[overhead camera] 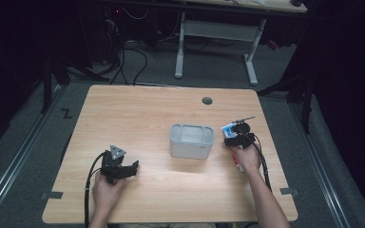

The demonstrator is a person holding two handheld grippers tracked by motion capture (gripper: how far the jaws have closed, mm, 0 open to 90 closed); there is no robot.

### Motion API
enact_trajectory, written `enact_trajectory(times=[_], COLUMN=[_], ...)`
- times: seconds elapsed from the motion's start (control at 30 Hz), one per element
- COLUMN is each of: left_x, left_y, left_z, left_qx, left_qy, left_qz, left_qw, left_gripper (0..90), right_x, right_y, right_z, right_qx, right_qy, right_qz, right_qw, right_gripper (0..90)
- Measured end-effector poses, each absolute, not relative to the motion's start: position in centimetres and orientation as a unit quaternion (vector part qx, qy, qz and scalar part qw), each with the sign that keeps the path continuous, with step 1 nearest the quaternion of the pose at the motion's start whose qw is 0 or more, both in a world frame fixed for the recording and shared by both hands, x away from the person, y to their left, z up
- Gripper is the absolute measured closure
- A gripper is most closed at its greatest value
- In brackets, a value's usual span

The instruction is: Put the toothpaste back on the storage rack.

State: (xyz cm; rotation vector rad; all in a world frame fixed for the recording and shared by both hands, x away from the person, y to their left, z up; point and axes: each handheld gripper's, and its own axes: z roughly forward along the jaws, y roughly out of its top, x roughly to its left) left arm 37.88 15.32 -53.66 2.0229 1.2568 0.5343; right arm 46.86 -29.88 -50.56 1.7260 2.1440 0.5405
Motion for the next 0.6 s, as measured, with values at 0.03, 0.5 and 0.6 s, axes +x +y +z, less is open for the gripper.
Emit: enact_trajectory(times=[0.03, 0.5, 0.6], left_x=[37.88, 37.88, 37.88], left_y=[15.32, 15.31, 15.32], left_z=[-53.66, -53.65, -53.65], left_qx=[0.778, 0.778, 0.779], left_qy=[0.484, 0.484, 0.484], left_qz=[0.206, 0.206, 0.206], left_qw=[0.343, 0.343, 0.343], left_gripper=[20.7, 20.7, 20.7], right_x=[46.85, 46.92, 46.80], right_y=[-29.88, -29.14, -29.10], right_z=[-50.57, -50.22, -49.90], right_qx=[0.607, 0.581, 0.577], right_qy=[0.753, 0.776, 0.779], right_qz=[0.192, 0.172, 0.169], right_qw=[0.166, 0.175, 0.179], right_gripper=[43.4, 55.7, 61.9])
